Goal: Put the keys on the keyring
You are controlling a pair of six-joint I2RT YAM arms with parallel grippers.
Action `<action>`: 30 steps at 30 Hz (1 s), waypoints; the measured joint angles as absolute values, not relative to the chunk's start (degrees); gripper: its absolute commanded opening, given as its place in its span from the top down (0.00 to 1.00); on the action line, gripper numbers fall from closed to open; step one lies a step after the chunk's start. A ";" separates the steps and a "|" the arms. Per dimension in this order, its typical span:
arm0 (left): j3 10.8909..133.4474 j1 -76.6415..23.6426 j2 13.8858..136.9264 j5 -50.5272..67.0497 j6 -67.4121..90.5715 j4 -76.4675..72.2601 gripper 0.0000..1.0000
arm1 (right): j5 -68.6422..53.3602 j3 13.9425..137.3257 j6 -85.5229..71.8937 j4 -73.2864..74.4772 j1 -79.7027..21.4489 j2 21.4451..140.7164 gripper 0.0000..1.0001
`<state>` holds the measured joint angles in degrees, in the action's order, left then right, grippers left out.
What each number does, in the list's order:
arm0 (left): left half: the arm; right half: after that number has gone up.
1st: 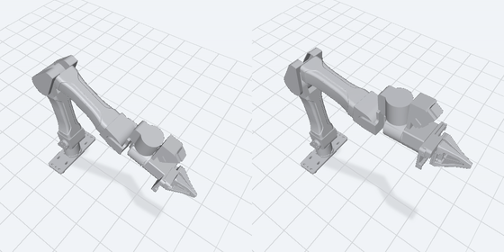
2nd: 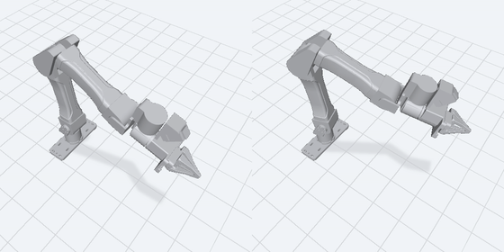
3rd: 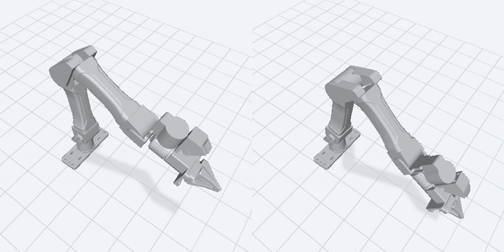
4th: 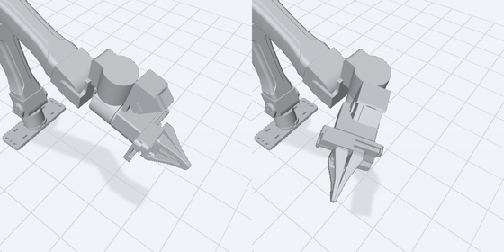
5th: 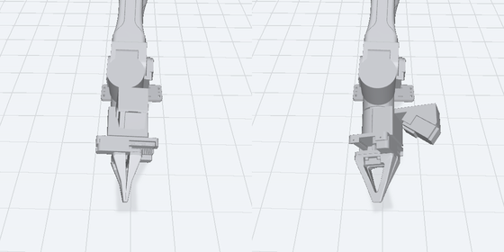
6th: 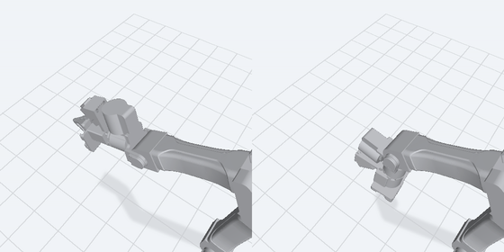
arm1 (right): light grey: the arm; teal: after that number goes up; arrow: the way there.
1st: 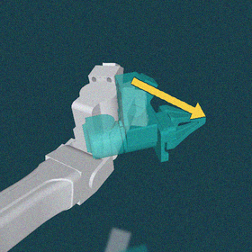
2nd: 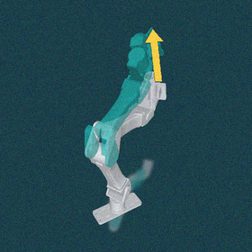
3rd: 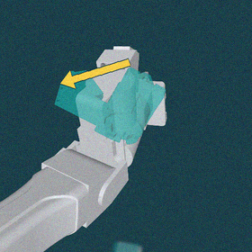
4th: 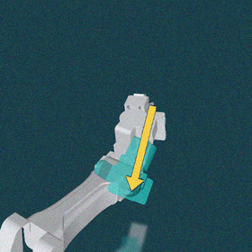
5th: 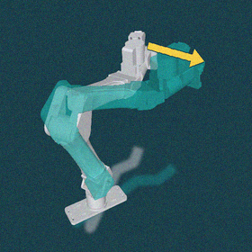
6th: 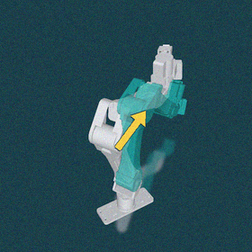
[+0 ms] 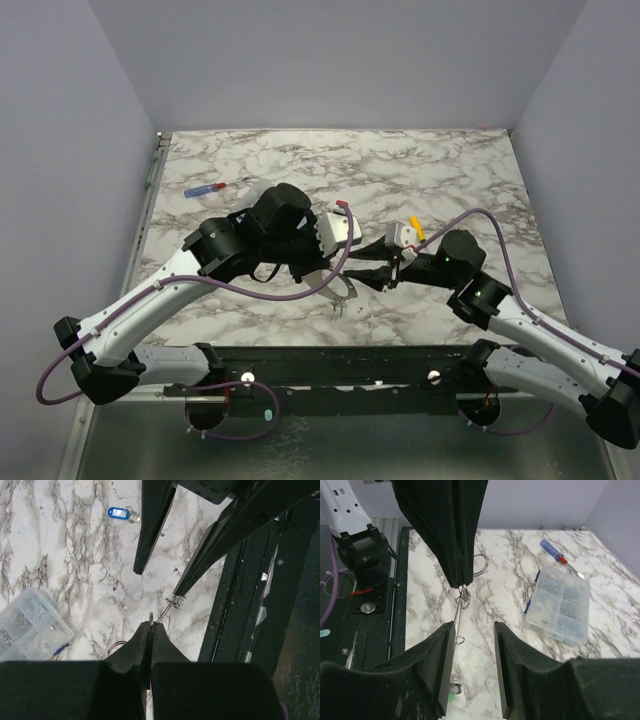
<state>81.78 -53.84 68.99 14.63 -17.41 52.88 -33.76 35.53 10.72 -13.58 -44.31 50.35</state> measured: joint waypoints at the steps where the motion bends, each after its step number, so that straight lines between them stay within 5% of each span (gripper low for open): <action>1: 81.78 -53.84 68.99 14.81 -17.41 52.88 1.00 | -34.37 35.48 10.59 -14.46 -44.31 50.70 0.59; 25: 81.78 -53.84 70.46 18.65 -17.41 52.84 1.00 | -42.83 33.74 6.00 -26.59 -44.51 56.31 0.67; 30: 81.78 -53.84 70.52 19.05 -17.41 52.86 1.00 | -43.00 33.74 6.00 -27.00 -44.58 56.97 0.77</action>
<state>81.78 -53.84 70.52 19.05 -17.41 52.86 -43.00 33.74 6.00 -27.00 -44.58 56.97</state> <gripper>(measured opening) 0.017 0.298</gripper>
